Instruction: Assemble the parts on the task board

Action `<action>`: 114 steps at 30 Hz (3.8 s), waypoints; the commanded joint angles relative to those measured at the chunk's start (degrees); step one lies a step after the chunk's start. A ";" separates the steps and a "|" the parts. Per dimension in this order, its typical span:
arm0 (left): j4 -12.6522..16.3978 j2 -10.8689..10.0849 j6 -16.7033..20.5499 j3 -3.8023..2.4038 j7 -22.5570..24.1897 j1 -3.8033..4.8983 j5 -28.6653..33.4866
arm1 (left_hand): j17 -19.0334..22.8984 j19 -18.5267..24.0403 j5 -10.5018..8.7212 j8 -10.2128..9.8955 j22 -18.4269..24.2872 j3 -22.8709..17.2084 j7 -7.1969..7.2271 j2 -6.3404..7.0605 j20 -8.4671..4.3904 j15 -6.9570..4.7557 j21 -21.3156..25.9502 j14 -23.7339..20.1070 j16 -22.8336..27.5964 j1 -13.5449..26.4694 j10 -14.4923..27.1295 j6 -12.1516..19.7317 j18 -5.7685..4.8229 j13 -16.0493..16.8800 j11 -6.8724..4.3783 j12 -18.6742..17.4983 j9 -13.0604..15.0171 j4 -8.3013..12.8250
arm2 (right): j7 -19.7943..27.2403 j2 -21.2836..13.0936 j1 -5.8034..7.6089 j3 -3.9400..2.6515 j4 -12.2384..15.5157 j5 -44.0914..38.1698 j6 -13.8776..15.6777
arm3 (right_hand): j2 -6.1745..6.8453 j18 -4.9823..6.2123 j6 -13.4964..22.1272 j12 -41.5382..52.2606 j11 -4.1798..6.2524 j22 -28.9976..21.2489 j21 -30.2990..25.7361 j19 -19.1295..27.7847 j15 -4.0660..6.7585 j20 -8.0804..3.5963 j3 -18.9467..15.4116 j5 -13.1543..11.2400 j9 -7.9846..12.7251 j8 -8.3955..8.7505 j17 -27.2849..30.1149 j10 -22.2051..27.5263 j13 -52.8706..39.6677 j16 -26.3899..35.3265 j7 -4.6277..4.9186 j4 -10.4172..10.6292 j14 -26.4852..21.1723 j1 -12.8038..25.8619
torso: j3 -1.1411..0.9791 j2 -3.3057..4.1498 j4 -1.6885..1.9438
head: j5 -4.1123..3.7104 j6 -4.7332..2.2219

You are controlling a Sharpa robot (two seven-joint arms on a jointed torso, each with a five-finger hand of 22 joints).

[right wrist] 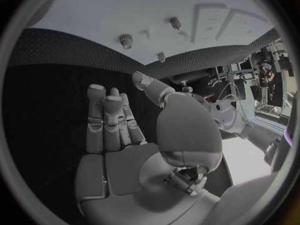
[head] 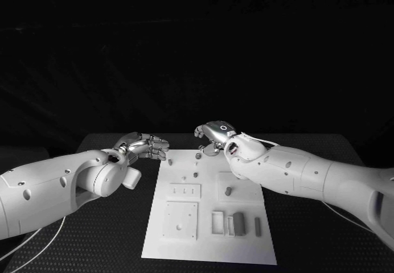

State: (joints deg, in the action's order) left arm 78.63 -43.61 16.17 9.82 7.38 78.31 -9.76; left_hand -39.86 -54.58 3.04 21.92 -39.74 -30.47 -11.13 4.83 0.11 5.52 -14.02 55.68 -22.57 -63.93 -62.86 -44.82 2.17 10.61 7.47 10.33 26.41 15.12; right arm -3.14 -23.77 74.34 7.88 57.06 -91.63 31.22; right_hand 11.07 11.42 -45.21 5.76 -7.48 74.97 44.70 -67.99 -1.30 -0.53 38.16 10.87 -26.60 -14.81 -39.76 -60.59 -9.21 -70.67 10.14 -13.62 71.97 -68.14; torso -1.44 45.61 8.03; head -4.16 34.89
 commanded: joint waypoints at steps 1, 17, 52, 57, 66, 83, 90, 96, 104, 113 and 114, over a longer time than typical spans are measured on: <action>0.32 -0.46 -0.10 -0.10 1.92 0.10 -0.20 | -0.14 0.27 -0.10 -0.29 -0.13 0.07 -0.18 0.06 -0.11 0.23 0.26 0.24 0.29 0.57 -0.18 0.21 0.55 0.11 0.30 -0.30 -0.15 -0.05 | 0.28 -2.92 0.85 -0.64 2.60 2.48 -6.38 | -0.21 3.58 -0.69 0.91 0.52 1.08 -0.02 -0.38 0.78 -0.21 -0.50 -0.08 -0.11 -0.64 0.02 -2.26 -0.50 -0.58 -0.27 -0.17 0.28 -0.22 | -0.12 -0.04 -0.28 | -0.28 -0.74; -1.42 0.30 -0.76 0.13 1.44 0.05 -0.16 | -0.34 0.23 -0.10 -0.43 -0.22 0.09 -0.33 0.06 -0.10 0.22 0.29 0.31 0.44 0.56 -0.21 0.54 0.55 0.21 0.31 -0.42 -0.30 0.00 | -3.70 -8.11 1.45 -2.26 -1.03 3.82 -22.73 | 5.36 3.58 -0.34 19.34 3.96 1.25 2.84 2.67 4.39 0.42 -3.72 -0.28 -2.74 -2.19 -1.81 -7.20 -26.35 -5.46 0.19 6.83 -3.75 2.92 | -0.86 -0.62 -1.29 | -0.57 -1.50; -2.39 0.57 -1.81 0.18 0.99 -0.05 -0.30 | -0.53 0.29 -0.10 -0.39 -0.29 0.12 -0.38 -0.05 -0.07 0.26 0.38 0.28 0.67 0.67 -0.17 0.60 0.53 0.30 0.36 -0.58 -0.38 -0.08 | 1.09 -7.23 0.47 -2.22 -4.60 7.28 -28.64 | 2.71 3.58 0.51 62.18 4.41 1.17 9.83 2.00 4.27 -1.39 -2.81 -0.04 -5.20 -1.24 -16.32 4.11 -61.58 -18.61 -0.72 7.28 -0.91 3.25 | -0.68 -0.57 -1.27 | -1.02 -0.75; -2.45 0.63 -1.65 0.18 0.95 -0.05 -0.33 | -0.56 0.29 -0.10 -0.39 -0.30 0.13 -0.39 -0.05 -0.07 0.26 0.39 0.28 0.70 0.69 -0.17 0.61 0.53 0.31 0.36 -0.60 -0.39 -0.09 | 1.74 -6.37 -0.07 -2.08 -5.77 7.27 -28.52 | 1.96 3.58 -0.29 62.49 4.73 1.15 9.94 2.05 4.56 -1.46 -2.70 -0.06 -5.44 -1.61 -16.48 4.05 -61.24 -18.57 -1.07 7.10 -0.83 3.35 | -0.64 -0.57 -1.15 | -1.03 -0.54; -2.46 0.53 -1.75 0.18 0.86 -0.05 -0.41 | -0.65 0.32 -0.10 -0.43 -0.34 0.15 -0.43 0.02 -0.06 0.27 0.43 0.27 0.80 0.72 -0.06 0.74 0.53 0.33 0.41 -0.73 -0.45 -0.10 | 1.90 -6.00 -0.53 -1.93 -7.17 6.66 -28.59 | 0.56 3.58 -0.88 62.70 5.12 1.12 10.00 2.22 4.95 -1.52 -2.62 -0.07 -5.57 -1.74 -16.27 4.18 -60.64 -18.39 -1.47 6.25 -1.00 3.28 | -0.66 -0.55 -1.22 | -0.73 -0.08; -2.46 0.43 -1.81 0.18 0.85 -0.05 -0.47 | -0.74 0.32 -0.10 -0.39 -0.37 0.14 -0.44 0.02 -0.06 0.27 0.47 0.29 0.90 0.71 -0.07 0.75 0.53 0.38 0.42 -0.79 -0.48 -0.11 | 3.31 -7.08 -0.65 -1.92 -6.03 7.41 -24.11 | 1.15 3.58 -0.26 62.91 4.97 1.06 10.01 2.30 4.86 -1.49 -2.79 -0.05 -5.34 -1.14 -16.00 4.29 -60.14 -18.22 -1.27 5.56 -1.17 3.64 | -0.70 -0.57 -1.30 | -0.96 -0.08; -2.44 0.43 -1.79 0.18 0.86 -0.05 -0.48 | -0.78 0.33 -0.10 -0.38 -0.39 0.13 -0.44 0.02 -0.06 0.27 0.49 0.29 0.94 0.70 -0.07 0.76 0.53 0.40 0.42 -0.82 -0.49 -0.11 | 3.85 -7.69 -0.65 -1.93 -5.04 7.96 -21.44 | 1.44 3.58 -0.08 63.02 4.89 1.05 10.02 2.26 4.79 -1.51 -2.71 -0.04 -5.28 -0.98 -16.08 4.31 -59.99 -18.19 -1.20 5.36 -1.11 3.57 | -0.67 -0.59 -1.29 | -1.19 -0.34; -2.35 0.28 -1.92 0.18 0.81 -0.05 -0.48 | -0.82 0.33 -0.10 -0.37 -0.40 0.13 -0.44 0.03 -0.05 0.27 0.50 0.30 0.98 0.69 -0.07 0.77 0.53 0.42 0.42 -0.84 -0.50 -0.11 | 3.94 -9.01 -0.64 -1.98 -3.28 7.96 -20.49 | 1.69 3.58 0.04 63.09 4.82 1.03 10.02 2.23 4.73 -1.51 -2.66 -0.04 -5.23 -0.85 -16.14 4.32 -59.88 -18.14 -1.11 5.26 -1.06 3.59 | -0.66 -0.57 -1.29 | -1.36 -0.47; -2.35 0.21 -1.85 0.18 0.82 -0.05 -0.49 | -0.86 0.34 -0.10 -0.35 -0.42 0.13 -0.44 0.04 -0.05 0.27 0.52 0.29 1.03 0.70 -0.07 0.77 0.53 0.44 0.43 -0.87 -0.51 -0.11 | 3.77 -10.66 -0.63 -2.09 -1.04 7.96 -21.54 | 1.72 3.58 -0.27 63.24 4.72 1.00 10.08 2.02 4.63 -1.56 -2.51 -0.04 -5.27 -0.94 -16.49 4.22 -59.68 -18.16 -1.01 5.19 -0.74 3.52 | -0.65 -0.56 -1.31 | -1.54 -0.41; -2.39 0.13 -1.84 0.19 0.83 -0.05 -0.49 | -0.92 0.34 -0.11 -0.33 -0.44 0.12 -0.44 0.05 -0.05 0.27 0.54 0.30 1.08 0.66 -0.08 0.77 0.53 0.47 0.43 -0.91 -0.53 -0.09 | 3.73 -11.15 -0.66 -2.09 -0.68 7.96 -22.95 | 1.74 3.58 -0.70 63.36 4.60 0.98 10.08 1.92 4.53 -1.59 -2.44 -0.05 -5.34 -1.09 -16.46 4.16 -59.50 -18.13 -0.88 5.21 -0.68 3.61 | -0.65 -0.56 -1.24 | -1.64 -0.23; -2.41 0.14 -1.88 0.19 0.83 -0.05 -0.49 | -0.92 0.34 -0.11 -0.33 -0.44 0.12 -0.44 0.06 -0.05 0.27 0.55 0.30 1.08 0.67 -0.08 0.77 0.53 0.48 0.43 -0.91 -0.53 -0.09 | 3.71 -11.15 -0.66 -2.08 -0.81 7.96 -22.92 | 1.73 3.58 -0.71 63.36 4.60 0.98 10.08 1.92 4.52 -1.59 -2.43 -0.05 -5.34 -1.10 -16.53 4.16 -59.49 -18.13 -0.88 5.21 -0.63 3.62 | -0.65 -0.56 -1.23 | -1.65 -0.20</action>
State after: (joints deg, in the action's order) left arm 76.12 -43.51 15.13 10.03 7.78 78.22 -10.06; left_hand -40.69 -54.58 3.04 21.68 -40.10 -30.47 -11.55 4.82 0.11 5.52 -13.80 55.68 -21.69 -63.93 -62.86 -44.41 1.69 11.03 7.47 9.66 25.94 15.12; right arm 0.11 -34.87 73.70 5.81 56.28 -83.65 9.40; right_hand 12.19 11.51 -44.51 68.77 -2.65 74.96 54.47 -65.81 3.24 -1.80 35.75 10.87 -31.84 -15.83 -56.30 -56.51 -68.77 -89.07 8.15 -8.15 70.96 -64.71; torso -2.10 45.04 6.77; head -5.80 34.61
